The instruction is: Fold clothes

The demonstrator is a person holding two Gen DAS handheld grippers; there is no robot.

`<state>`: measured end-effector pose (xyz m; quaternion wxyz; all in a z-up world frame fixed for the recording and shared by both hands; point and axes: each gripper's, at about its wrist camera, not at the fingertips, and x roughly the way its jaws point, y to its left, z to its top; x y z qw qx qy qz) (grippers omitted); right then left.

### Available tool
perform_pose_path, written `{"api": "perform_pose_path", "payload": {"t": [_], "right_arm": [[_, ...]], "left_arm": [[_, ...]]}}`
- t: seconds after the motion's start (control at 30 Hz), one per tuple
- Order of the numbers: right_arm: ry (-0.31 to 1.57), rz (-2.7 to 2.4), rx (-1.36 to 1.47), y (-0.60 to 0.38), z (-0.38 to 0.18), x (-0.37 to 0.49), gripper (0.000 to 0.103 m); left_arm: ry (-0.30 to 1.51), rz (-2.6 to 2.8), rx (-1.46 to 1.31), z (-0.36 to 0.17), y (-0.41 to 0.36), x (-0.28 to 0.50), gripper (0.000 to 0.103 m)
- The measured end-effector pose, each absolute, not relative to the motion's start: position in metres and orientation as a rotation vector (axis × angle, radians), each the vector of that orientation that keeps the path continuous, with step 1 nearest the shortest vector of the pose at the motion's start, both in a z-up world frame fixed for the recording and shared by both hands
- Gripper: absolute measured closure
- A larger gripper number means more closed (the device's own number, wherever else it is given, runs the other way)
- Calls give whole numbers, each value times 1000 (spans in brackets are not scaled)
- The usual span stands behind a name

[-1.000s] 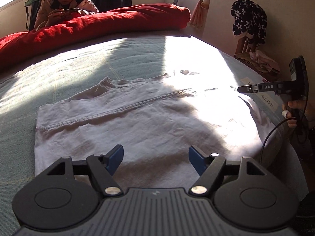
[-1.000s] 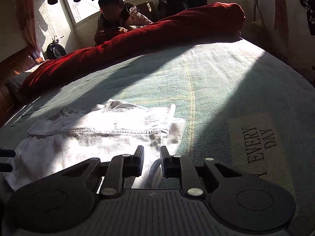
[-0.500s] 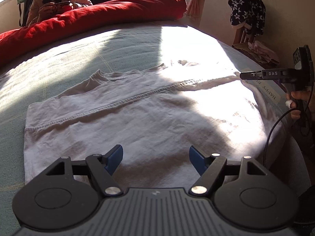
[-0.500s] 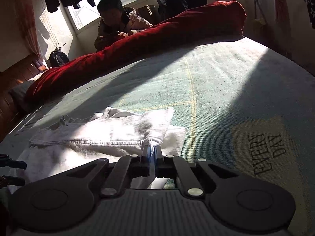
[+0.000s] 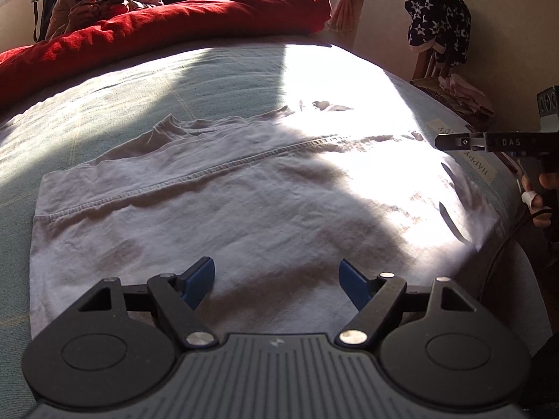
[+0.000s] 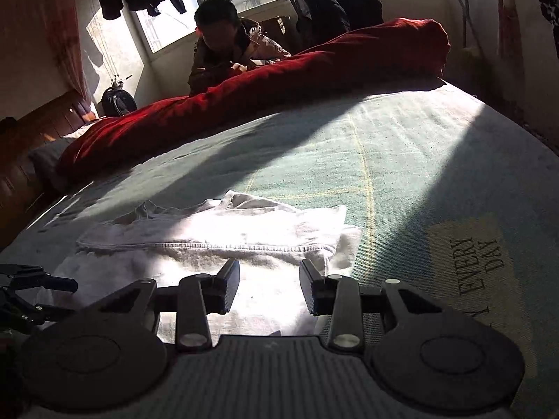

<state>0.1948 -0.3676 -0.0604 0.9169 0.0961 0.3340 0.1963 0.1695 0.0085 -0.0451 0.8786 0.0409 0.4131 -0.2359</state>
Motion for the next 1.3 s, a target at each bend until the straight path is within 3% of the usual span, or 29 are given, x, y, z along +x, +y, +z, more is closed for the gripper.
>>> {"api": "perform_pose_path", "payload": {"t": [0.2, 0.33, 0.4, 0.53, 0.8, 1.03, 1.3], "right_arm": [[742, 355, 188, -364, -86, 171, 55], [715, 332, 121, -352, -69, 154, 33], [687, 371, 74, -335, -57, 149, 33], [656, 464, 25, -299, -46, 143, 22], [741, 517, -91, -252, -67, 133, 20], [768, 501, -162, -240, -78, 129, 12], [781, 471, -195, -237, -79, 131, 3]], "left_arm": [[894, -481, 50, -52, 28, 139, 21], [837, -432, 60, -36, 47, 137, 21], [792, -390, 52, -27, 58, 143, 21], [760, -335, -75, -30, 88, 164, 21], [808, -349, -228, -49, 122, 155, 21], [734, -378, -223, -12, 133, 221, 17], [843, -293, -282, -65, 136, 306, 18]]}}
